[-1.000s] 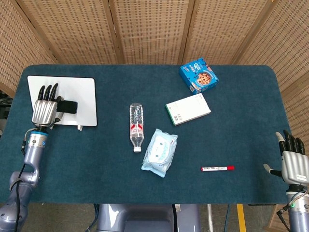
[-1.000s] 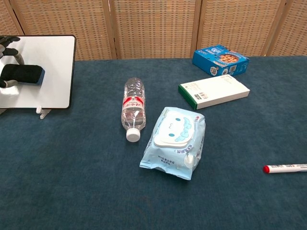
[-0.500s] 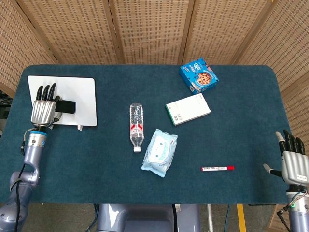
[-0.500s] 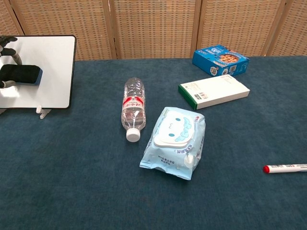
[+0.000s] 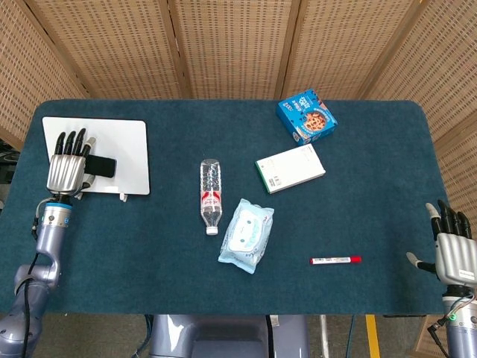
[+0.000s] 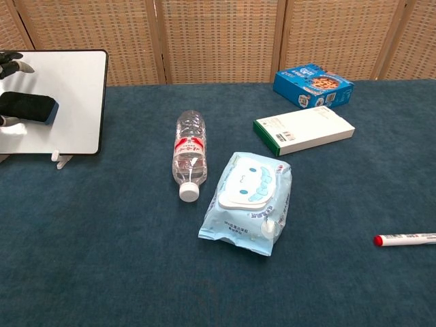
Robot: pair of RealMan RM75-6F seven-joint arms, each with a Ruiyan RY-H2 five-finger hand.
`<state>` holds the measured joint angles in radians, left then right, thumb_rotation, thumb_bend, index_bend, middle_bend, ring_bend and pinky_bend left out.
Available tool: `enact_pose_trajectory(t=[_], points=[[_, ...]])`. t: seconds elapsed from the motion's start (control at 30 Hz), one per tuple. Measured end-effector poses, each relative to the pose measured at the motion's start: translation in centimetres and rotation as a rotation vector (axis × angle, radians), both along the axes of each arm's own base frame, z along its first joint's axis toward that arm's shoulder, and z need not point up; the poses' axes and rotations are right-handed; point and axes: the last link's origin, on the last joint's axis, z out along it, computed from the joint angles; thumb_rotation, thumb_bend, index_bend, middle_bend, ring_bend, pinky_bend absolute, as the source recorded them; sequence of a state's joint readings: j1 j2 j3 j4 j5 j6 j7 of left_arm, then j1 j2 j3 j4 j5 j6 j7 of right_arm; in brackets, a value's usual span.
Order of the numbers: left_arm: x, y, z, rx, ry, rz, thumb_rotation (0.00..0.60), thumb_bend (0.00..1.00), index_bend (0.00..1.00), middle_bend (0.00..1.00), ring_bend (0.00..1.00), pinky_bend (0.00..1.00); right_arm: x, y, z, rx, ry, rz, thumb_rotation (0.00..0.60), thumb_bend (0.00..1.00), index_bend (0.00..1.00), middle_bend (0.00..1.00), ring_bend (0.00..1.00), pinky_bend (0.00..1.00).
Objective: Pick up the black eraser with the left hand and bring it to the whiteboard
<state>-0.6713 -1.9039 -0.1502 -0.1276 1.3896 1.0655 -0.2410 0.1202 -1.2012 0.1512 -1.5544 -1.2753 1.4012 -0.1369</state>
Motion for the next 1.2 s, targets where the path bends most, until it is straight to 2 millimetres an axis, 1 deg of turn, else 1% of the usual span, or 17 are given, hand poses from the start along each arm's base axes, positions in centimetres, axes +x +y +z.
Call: enact_pose_trajectory(t=[0.6, 0.73, 0.87, 1.2], points=[[0.13, 0.08, -0.23, -0.001, 0.009, 0.004, 0.6, 0.24, 0.12, 0.0, 0.0, 0.0, 0.08, 0.04, 0.11, -0.005, -0.005, 0.007, 0.6, 0.16, 0.03, 0.0, 0.0, 0.0], [0.21, 0.1, -0.43, -0.004, 0.011, 0.005, 0.6, 0.24, 0.07, 0.0, 0.0, 0.0, 0.1, 0.07, 0.14, -0.006, -0.004, 0.008, 0.6, 0.16, 0.03, 0.0, 0.0, 0.0], [0.29, 0.13, -0.55, -0.008, 0.015, 0.005, 0.6, 0.21, 0.01, 0.0, 0.0, 0.0, 0.12, 0.08, 0.13, -0.006, -0.004, 0.009, 0.6, 0.16, 0.03, 0.0, 0.0, 0.0], [0.53, 0.06, -0.61, -0.003, 0.002, -0.009, 0.6, 0.2, 0.0, 0.0, 0.0, 0.0, 0.14, 0.06, 0.05, -0.009, -0.004, 0.009, 0.6, 0.16, 0.03, 0.0, 0.0, 0.0]])
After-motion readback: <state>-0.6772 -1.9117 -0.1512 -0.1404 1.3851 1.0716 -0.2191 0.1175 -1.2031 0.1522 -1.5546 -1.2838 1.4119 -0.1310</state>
